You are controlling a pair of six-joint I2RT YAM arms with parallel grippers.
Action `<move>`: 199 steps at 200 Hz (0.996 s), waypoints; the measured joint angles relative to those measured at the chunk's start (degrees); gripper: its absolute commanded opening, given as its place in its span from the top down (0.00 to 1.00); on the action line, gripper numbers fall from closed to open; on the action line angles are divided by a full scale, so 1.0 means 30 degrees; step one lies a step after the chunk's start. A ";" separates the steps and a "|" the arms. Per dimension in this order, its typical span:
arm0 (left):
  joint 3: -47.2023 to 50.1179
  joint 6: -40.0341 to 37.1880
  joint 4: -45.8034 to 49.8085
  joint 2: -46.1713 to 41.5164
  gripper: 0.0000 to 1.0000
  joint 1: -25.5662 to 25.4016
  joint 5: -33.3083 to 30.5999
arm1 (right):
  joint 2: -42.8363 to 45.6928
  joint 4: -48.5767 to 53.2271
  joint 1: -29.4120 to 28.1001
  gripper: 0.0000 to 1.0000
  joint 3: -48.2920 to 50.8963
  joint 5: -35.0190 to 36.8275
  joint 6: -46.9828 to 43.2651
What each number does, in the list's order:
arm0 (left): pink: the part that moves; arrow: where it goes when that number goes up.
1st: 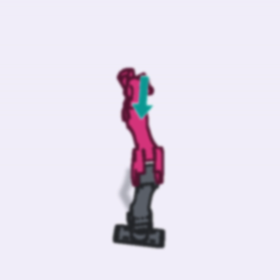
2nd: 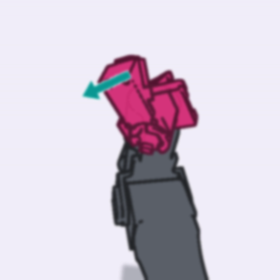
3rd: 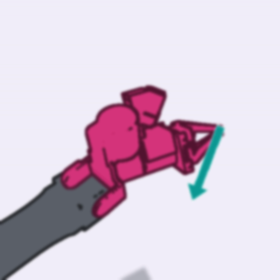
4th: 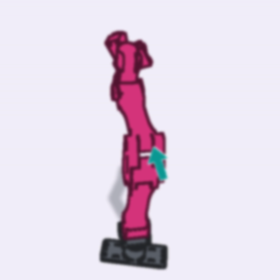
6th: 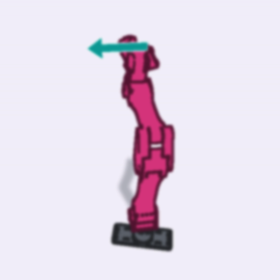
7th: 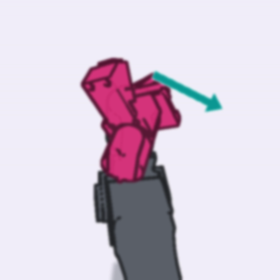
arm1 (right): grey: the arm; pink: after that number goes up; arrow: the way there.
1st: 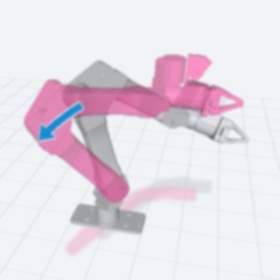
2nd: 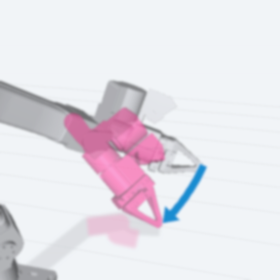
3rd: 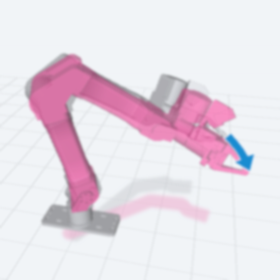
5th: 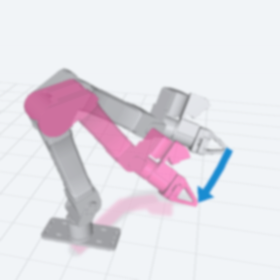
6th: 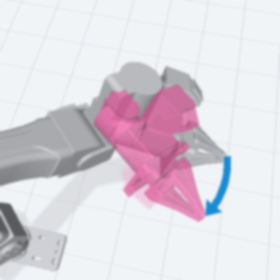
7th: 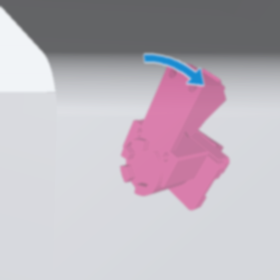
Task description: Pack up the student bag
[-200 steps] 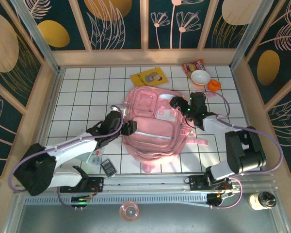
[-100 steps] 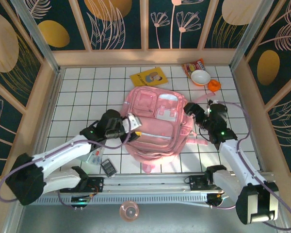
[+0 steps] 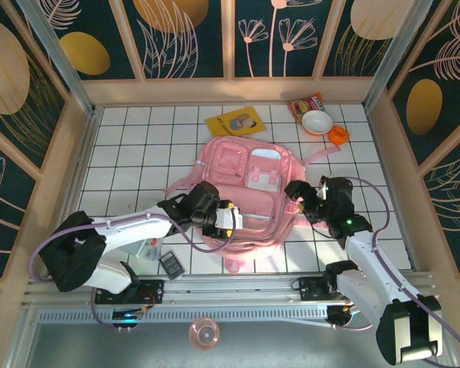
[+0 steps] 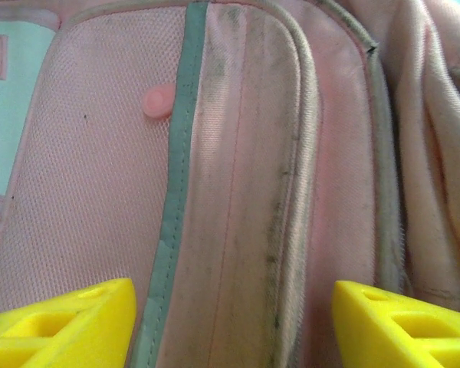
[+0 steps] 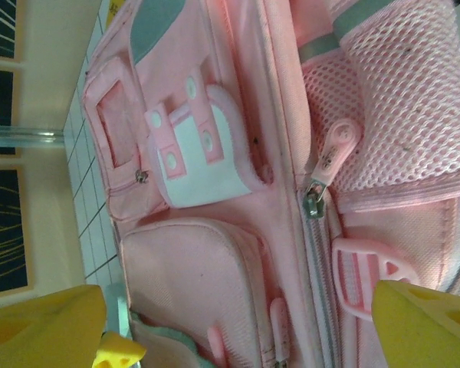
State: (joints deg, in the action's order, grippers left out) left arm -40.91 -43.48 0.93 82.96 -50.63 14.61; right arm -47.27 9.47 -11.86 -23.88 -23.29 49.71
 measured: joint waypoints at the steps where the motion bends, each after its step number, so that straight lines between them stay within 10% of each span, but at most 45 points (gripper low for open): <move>1: 0.0000 0.0007 -0.0036 0.0036 0.33 -0.0007 -0.0029 | 0.0000 0.0007 0.0000 0.11 0.0000 -0.0015 0.0000; 32: 0.0000 0.0189 -0.0976 0.0918 0.40 -0.0117 -0.0692 | -0.0007 0.0466 -0.0044 0.13 -0.0058 -0.0860 -0.0029; 67: 0.0255 0.1035 -0.1515 0.1078 1.00 -0.0306 -0.0991 | -0.0015 0.1370 -0.0087 0.15 -0.0488 -0.2404 -0.0117; 199: 0.1858 0.6761 -0.4612 -0.3781 1.00 0.1668 -0.0036 | -0.0138 0.3337 -0.0714 0.19 -0.1501 -0.5136 0.0721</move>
State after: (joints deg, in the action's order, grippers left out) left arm -35.33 -23.20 -12.91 71.61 -45.63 14.50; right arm -47.68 19.49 -14.00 -28.38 -38.70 51.88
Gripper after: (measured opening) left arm 0.055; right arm 0.789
